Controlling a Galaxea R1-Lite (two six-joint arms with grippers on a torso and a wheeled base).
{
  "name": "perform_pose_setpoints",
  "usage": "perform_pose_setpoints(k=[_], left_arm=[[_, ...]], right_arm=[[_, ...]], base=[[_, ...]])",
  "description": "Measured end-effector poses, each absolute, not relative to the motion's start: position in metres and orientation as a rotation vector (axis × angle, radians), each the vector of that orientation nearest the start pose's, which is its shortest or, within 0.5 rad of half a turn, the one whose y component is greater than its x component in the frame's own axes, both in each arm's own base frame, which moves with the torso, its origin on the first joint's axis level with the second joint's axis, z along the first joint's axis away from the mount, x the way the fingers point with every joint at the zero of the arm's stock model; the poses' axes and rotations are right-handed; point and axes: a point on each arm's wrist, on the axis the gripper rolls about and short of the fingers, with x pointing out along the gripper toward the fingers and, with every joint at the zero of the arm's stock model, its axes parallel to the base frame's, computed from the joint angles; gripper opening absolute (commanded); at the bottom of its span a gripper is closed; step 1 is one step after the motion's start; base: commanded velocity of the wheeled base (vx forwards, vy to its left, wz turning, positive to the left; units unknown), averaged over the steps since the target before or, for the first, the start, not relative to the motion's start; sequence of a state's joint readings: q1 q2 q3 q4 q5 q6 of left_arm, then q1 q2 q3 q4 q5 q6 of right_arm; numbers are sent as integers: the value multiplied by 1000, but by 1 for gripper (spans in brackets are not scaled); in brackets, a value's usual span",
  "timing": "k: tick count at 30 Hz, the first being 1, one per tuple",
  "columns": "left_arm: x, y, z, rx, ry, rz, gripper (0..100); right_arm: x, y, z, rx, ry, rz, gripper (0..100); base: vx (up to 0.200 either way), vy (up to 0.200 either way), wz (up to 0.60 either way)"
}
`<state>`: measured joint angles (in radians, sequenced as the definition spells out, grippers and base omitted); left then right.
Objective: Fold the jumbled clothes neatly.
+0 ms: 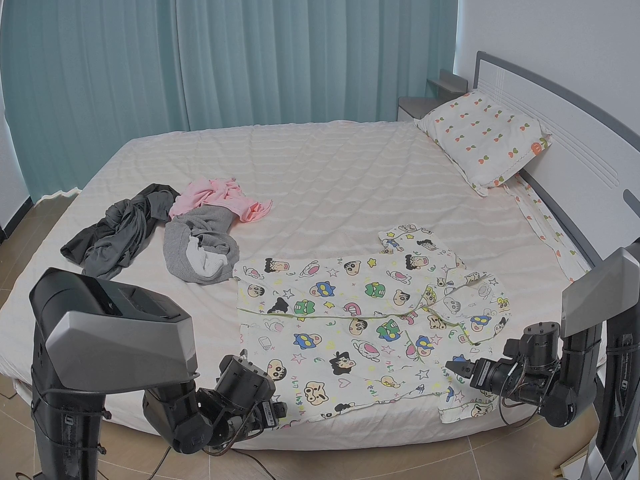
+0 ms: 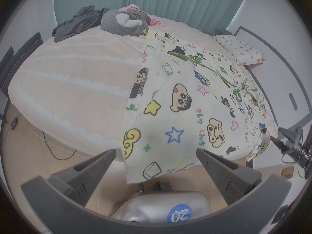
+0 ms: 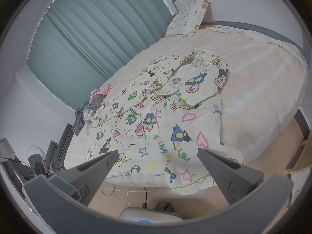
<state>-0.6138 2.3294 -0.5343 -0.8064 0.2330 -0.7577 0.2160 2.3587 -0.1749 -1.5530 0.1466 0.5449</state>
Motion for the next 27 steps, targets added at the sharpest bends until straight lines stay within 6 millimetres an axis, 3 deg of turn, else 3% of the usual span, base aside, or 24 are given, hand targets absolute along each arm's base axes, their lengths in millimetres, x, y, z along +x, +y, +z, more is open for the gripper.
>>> perform_pose_setpoints(k=[12, 27], left_arm=[[278, -185, -54, -331, 821, 42, 100], [287, -195, -32, -467, 795, -103, 100]], right_arm=[[249, 58, -35, 497, 714, 171, 100], [250, 59, -34, 496, 711, 171, 100]], base=[[0, 0, 0], [0, 0, 0]])
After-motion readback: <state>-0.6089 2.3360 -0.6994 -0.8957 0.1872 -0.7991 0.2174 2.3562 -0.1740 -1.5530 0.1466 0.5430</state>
